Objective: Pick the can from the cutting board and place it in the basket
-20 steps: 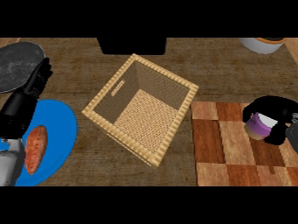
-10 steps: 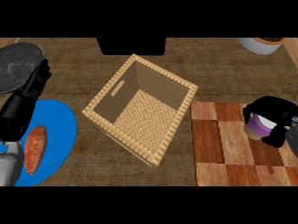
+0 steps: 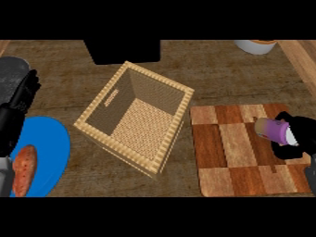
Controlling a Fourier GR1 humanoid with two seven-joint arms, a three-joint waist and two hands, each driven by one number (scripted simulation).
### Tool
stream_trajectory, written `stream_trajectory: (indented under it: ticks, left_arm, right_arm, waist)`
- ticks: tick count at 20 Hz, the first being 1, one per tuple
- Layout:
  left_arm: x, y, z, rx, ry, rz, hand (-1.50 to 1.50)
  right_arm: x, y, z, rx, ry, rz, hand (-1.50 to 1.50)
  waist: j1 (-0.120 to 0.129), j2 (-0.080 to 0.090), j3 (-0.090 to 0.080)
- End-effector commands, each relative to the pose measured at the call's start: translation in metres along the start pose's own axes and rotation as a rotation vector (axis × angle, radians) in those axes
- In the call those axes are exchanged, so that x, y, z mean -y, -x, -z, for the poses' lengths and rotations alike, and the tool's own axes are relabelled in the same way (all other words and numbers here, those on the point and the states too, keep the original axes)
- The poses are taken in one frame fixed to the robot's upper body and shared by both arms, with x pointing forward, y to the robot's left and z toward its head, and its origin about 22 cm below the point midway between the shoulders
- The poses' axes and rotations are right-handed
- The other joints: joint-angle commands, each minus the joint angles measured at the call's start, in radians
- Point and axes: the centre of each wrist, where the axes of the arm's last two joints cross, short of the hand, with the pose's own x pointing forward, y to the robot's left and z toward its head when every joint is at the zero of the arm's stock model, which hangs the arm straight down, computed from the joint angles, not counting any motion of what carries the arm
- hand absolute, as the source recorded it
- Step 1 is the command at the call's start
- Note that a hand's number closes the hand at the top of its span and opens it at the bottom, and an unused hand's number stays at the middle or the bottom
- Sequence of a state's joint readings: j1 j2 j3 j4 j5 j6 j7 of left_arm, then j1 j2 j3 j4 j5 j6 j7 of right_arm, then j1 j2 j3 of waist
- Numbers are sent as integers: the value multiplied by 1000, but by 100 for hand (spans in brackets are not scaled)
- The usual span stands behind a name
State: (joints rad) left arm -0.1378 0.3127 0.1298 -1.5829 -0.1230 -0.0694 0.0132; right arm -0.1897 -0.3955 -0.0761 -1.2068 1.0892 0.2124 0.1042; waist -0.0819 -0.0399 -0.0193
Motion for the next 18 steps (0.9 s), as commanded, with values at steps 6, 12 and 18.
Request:
stream_trajectory:
  ticks: [6,12,18]
  left_arm:
    - [2,10,-10,-10,12,-11,0]
    - [9,4,3,24,21,-4,0]
    - [21,0,17,48,61,-30,0]
  right_arm:
    - [26,-28,-76,-128,491,320,150]
    - [89,-89,-134,172,691,653,150]
    - [142,-126,-208,269,746,649,150]
  waist:
    - [-8,13,15]
    - [18,21,16]
    - [64,35,15]
